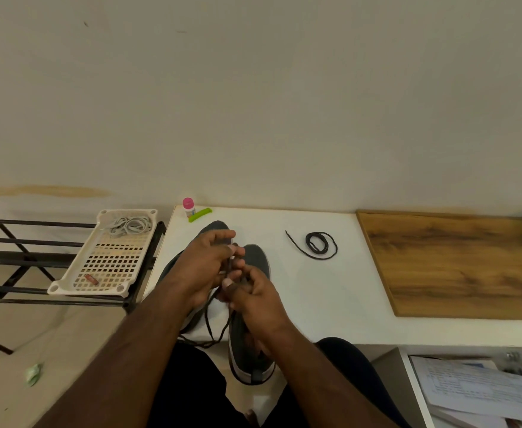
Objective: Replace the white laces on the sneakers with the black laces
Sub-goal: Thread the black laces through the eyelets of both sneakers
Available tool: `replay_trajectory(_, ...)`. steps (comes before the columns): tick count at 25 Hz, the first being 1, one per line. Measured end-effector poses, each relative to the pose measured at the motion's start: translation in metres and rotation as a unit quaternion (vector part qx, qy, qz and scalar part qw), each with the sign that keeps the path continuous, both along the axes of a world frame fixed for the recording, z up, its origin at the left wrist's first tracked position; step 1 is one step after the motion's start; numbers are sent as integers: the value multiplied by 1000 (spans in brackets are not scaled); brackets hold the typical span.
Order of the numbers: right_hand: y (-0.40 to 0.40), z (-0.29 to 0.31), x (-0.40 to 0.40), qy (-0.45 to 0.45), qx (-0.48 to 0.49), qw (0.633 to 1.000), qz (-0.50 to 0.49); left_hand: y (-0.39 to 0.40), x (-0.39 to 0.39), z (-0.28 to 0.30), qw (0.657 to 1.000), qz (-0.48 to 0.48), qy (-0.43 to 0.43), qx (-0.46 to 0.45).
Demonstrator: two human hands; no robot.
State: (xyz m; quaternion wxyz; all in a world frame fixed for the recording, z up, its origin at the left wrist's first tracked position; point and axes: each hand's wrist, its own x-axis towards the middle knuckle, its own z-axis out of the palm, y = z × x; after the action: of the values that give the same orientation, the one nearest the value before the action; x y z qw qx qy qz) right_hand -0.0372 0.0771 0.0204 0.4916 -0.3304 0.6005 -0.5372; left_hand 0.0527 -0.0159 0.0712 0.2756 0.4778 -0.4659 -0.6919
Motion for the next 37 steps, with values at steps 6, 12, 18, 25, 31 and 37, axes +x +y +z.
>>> replay_trajectory(6,14,7,-27,69,17,997,26,-8,-7,-11,978,95,167,83)
replay_trajectory(12,15,12,-28,4,45,998,-38,-9,-17,-19,970,166,161,67)
replay_trajectory(18,24,16,-64,-17,82,994,-72,-21,4,-37,964,6,-234,-124)
replay_trajectory(25,8,3,-54,190,52,978,-72,15,-9,-23,890,-269,-220,-295)
replay_trajectory(31,14,-12,-68,224,95,968,-69,20,-2,-43,868,-210,-291,-343)
replay_trajectory(37,23,-34,-54,426,146,889,78,29,-2,-70,850,-222,-322,-354)
